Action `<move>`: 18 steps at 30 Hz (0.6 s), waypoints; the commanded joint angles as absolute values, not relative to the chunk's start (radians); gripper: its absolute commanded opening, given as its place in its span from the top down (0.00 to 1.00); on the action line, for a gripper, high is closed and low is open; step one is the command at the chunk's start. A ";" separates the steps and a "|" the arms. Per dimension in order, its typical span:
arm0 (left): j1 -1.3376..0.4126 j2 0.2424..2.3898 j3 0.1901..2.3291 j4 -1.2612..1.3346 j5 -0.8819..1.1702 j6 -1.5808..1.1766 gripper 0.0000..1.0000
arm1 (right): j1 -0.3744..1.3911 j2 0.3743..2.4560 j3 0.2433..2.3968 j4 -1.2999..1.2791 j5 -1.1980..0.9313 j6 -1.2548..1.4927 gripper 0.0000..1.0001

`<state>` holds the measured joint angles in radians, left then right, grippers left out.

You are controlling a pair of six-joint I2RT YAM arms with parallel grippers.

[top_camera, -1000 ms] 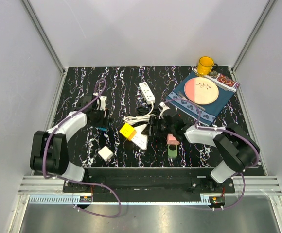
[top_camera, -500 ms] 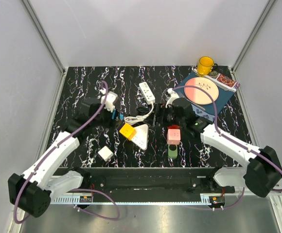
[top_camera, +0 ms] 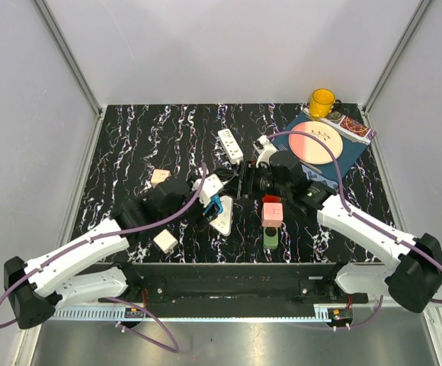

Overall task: Insert the plug
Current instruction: Pick up the plug from the center of the board, then adjust the plug.

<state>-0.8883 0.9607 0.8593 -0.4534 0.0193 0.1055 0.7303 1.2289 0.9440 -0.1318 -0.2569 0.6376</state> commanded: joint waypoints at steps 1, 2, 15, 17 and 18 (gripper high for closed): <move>-0.931 0.989 0.925 -0.390 -0.064 0.137 0.68 | 0.747 1.244 0.994 -0.110 -0.287 0.657 0.26; -0.937 0.997 0.928 -0.387 -0.067 0.140 0.68 | 0.747 1.246 0.991 -0.107 -0.291 0.661 0.27; -0.973 1.026 0.954 -0.370 -0.106 0.130 0.69 | 0.773 1.296 0.991 -0.061 -0.385 0.683 0.50; -0.973 1.023 0.954 -0.367 -0.098 0.129 0.69 | 0.773 1.304 0.986 -0.051 -0.405 0.687 0.53; -0.973 1.019 0.950 -0.364 -0.097 0.129 0.69 | 0.773 1.302 0.985 -0.038 -0.414 0.692 0.57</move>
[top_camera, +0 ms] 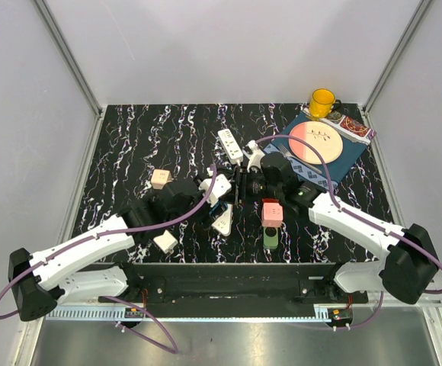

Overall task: Insert the plug
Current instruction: Adjust the plug.

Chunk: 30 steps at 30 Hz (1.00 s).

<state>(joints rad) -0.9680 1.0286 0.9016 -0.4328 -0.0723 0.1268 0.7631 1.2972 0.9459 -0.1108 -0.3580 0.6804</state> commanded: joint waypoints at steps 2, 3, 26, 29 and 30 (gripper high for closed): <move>-0.973 1.008 0.940 -0.359 -0.097 0.127 0.69 | 0.773 1.301 0.977 -0.031 -0.417 0.695 0.64; -0.973 0.999 0.937 -0.350 -0.095 0.126 0.69 | 0.775 1.295 0.973 -0.022 -0.414 0.696 0.73; -0.738 0.678 0.601 0.071 0.202 -0.274 0.01 | 0.726 1.163 0.792 0.287 -0.468 0.813 1.00; -0.631 0.660 0.542 0.191 0.349 -0.411 0.01 | 0.718 1.161 0.770 0.331 -0.486 0.824 1.00; -0.608 0.666 0.529 0.227 0.388 -0.481 0.01 | 0.718 1.160 0.755 0.350 -0.489 0.831 1.00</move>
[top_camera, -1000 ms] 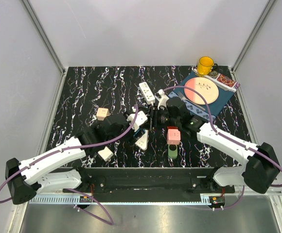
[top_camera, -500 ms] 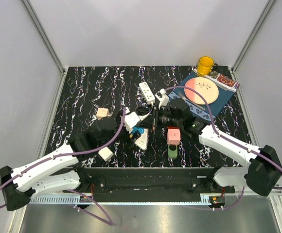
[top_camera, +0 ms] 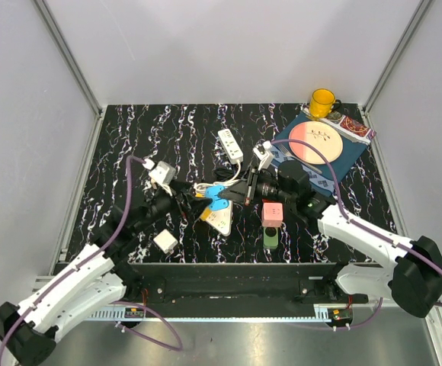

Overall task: Insert the plug
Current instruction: Adjust the plug.

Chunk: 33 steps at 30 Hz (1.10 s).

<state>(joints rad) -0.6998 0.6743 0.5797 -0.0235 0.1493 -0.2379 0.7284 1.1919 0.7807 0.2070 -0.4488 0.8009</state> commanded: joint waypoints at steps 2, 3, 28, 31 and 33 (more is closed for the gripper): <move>-0.557 0.678 0.489 0.349 0.483 -0.556 0.01 | 0.713 1.161 0.739 0.411 -0.498 0.857 1.00; -0.543 0.696 0.476 0.391 0.507 -0.630 0.01 | 0.710 1.160 0.724 0.431 -0.500 0.874 0.99; -0.497 0.862 0.377 0.851 0.657 -1.015 0.84 | 0.707 1.187 0.684 0.610 -0.554 0.879 0.98; -0.497 0.858 0.362 0.883 0.614 -1.055 1.00 | 0.707 1.192 0.683 0.611 -0.561 0.873 0.82; -0.495 0.844 0.345 0.893 0.568 -1.087 1.00 | 0.706 1.189 0.677 0.614 -0.558 0.868 0.68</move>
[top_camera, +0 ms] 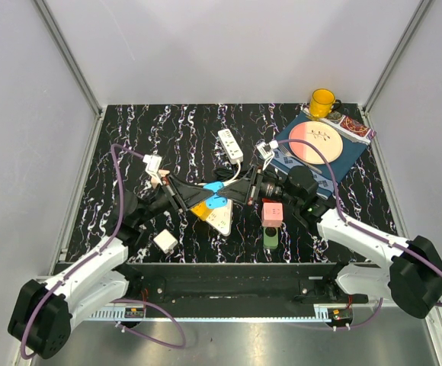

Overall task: Insert the plug
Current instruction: Adjust the plug.

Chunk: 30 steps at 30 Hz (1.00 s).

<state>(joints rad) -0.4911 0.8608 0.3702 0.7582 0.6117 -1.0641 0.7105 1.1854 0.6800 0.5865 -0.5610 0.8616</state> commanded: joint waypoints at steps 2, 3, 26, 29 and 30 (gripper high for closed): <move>-0.495 0.825 0.331 0.903 0.532 -1.114 1.00 | 0.707 1.189 0.669 0.617 -0.554 0.865 0.54; -0.497 0.816 0.319 0.907 0.497 -1.121 1.00 | 0.706 1.187 0.666 0.623 -0.555 0.862 0.51; -0.497 0.755 0.270 0.982 0.345 -1.244 1.00 | 0.706 1.304 0.687 0.834 -0.692 0.931 0.67; -0.497 0.764 0.272 0.996 0.351 -1.250 1.00 | 0.706 1.312 0.686 0.853 -0.696 0.942 0.80; -0.497 0.764 0.270 0.997 0.354 -1.247 1.00 | 0.706 1.313 0.686 0.860 -0.699 0.943 0.85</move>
<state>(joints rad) -0.4957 0.7647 0.2672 0.8402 0.3828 -1.2217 0.7097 1.2976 0.6605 0.8043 -0.6708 0.9379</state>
